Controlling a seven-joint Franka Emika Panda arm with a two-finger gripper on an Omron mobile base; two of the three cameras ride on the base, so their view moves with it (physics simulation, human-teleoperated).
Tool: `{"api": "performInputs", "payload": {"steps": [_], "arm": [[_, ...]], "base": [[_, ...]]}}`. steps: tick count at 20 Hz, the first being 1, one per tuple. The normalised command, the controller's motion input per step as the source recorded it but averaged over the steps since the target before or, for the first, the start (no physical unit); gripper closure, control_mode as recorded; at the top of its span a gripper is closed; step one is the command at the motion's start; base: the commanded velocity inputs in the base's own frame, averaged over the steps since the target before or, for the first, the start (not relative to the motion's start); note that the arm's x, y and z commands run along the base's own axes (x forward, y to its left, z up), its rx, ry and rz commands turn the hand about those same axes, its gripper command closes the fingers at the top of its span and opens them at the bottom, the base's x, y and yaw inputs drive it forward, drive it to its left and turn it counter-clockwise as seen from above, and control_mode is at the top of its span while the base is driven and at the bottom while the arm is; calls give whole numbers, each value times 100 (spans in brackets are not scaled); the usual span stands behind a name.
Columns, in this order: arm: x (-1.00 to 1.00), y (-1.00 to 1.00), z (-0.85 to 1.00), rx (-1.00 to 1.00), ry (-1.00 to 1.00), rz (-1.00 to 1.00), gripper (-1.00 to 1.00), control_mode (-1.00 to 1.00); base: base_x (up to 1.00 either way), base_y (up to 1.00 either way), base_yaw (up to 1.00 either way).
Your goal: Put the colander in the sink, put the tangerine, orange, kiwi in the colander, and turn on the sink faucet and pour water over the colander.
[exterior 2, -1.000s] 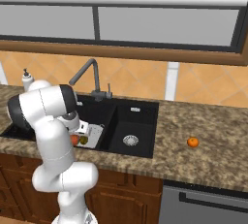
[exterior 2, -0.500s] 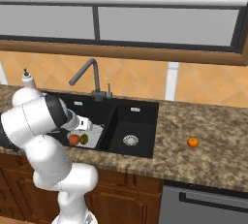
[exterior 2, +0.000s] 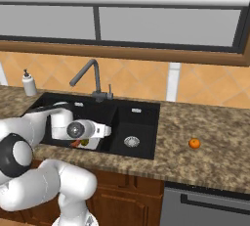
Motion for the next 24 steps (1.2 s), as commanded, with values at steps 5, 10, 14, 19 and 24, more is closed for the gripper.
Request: {"api": "performInputs", "payload": {"steps": [5,10,14,19,24], "arm": [[1,-100,100,1,0,-11,-100,-100],[31,-100,100,3,8,-15,-100,-100],[20,-100,84,12,24,-14,-100,-100],[0,-97,74,25,31,-6,-100,-100],[0,-68,95,29,24,-2,-100,-100]], "base": [[0,0,0],[0,0,0],[0,0,0],[0,0,0],[0,0,0]]}}
